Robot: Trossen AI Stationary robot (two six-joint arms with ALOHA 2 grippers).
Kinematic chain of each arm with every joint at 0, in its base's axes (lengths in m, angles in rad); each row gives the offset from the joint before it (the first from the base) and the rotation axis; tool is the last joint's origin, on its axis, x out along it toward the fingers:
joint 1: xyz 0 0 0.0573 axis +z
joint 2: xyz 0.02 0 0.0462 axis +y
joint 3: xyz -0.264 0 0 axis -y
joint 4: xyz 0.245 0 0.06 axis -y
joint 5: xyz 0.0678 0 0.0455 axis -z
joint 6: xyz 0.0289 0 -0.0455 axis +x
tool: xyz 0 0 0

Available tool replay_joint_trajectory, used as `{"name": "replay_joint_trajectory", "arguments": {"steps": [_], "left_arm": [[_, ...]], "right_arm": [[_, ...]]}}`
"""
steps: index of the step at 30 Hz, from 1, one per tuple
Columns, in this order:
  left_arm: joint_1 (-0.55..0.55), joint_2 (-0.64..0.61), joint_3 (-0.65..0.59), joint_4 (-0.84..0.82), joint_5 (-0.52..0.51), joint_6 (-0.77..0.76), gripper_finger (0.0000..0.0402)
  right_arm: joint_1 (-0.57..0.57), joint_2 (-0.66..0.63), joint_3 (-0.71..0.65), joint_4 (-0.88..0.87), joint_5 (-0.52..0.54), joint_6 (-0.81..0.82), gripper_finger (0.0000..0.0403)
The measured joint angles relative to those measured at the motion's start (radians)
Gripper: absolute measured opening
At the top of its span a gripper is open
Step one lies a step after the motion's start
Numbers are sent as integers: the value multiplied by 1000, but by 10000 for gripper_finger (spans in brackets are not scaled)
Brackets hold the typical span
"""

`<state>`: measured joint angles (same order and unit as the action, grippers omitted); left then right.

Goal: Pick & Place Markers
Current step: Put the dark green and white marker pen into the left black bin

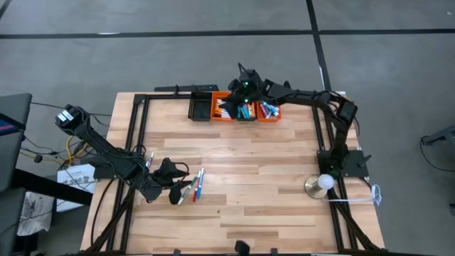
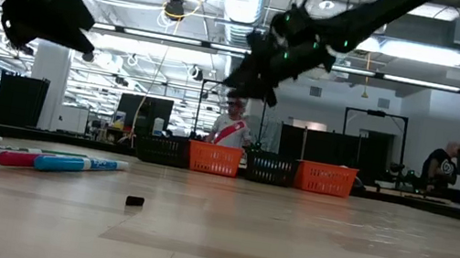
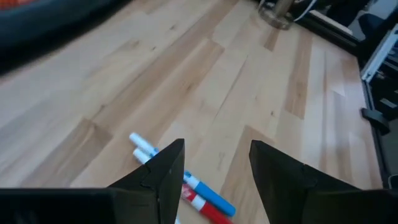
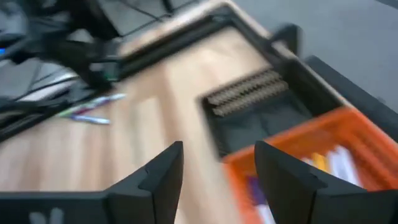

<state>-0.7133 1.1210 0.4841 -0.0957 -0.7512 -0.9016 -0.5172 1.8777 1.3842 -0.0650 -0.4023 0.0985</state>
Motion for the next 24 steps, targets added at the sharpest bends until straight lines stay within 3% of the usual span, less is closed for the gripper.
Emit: {"name": "replay_joint_trajectory", "arguments": {"steps": [7,14,19,24], "left_arm": [[17,0,-50,-4,49,-105,173],[86,28,-57,-83,156,-151,140],[119,103,-28,-79,236,-135,117],[121,123,3,-16,233,-60,112]], "right_arm": [[137,-127,0,-140,7,-53,165],[321,-219,-51,-183,8,-102,159],[424,-312,-158,-113,39,-69,163],[528,-432,-327,16,147,-15,163]]}}
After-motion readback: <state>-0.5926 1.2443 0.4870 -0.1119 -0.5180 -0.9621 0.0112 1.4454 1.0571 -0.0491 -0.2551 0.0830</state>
